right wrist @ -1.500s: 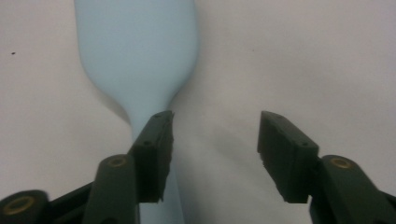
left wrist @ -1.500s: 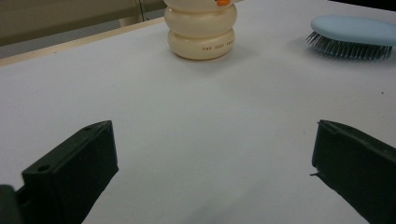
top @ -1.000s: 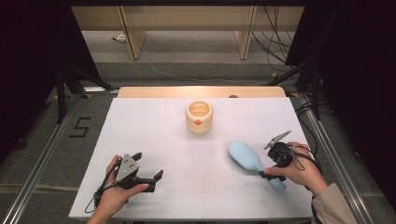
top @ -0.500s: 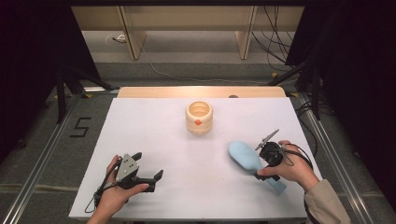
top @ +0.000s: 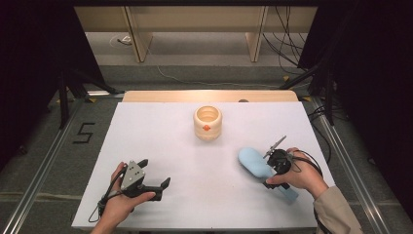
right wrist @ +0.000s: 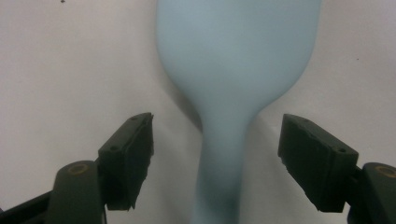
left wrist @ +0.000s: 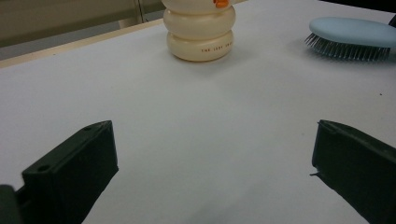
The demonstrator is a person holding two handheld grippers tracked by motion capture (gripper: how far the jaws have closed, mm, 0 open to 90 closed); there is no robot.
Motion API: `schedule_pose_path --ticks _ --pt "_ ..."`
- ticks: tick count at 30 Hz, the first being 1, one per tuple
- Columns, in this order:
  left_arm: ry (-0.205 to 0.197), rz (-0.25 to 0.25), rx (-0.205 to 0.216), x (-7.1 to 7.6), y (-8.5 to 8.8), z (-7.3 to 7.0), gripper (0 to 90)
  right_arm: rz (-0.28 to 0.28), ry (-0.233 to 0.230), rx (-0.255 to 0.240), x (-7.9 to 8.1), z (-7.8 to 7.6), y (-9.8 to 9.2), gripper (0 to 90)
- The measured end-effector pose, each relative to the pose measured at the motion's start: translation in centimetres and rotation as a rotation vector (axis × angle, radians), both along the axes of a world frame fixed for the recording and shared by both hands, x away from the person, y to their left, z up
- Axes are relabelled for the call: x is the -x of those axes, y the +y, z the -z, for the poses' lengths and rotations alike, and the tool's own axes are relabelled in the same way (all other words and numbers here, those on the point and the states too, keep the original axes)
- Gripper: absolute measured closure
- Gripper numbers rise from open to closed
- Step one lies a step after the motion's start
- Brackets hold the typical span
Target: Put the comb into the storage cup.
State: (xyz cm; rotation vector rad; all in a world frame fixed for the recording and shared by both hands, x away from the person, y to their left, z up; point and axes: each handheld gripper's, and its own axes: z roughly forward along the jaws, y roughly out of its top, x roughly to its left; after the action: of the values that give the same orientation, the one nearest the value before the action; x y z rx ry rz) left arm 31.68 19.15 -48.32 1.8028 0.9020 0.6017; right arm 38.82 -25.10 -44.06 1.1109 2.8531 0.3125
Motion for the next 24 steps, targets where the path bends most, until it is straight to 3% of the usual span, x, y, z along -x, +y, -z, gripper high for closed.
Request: schedule_pose_path --ticks 24 --pt "0.001 0.003 0.000 0.0 0.0 0.0 0.0 0.005 0.045 0.027 -0.7 1.3 0.3 39.3"
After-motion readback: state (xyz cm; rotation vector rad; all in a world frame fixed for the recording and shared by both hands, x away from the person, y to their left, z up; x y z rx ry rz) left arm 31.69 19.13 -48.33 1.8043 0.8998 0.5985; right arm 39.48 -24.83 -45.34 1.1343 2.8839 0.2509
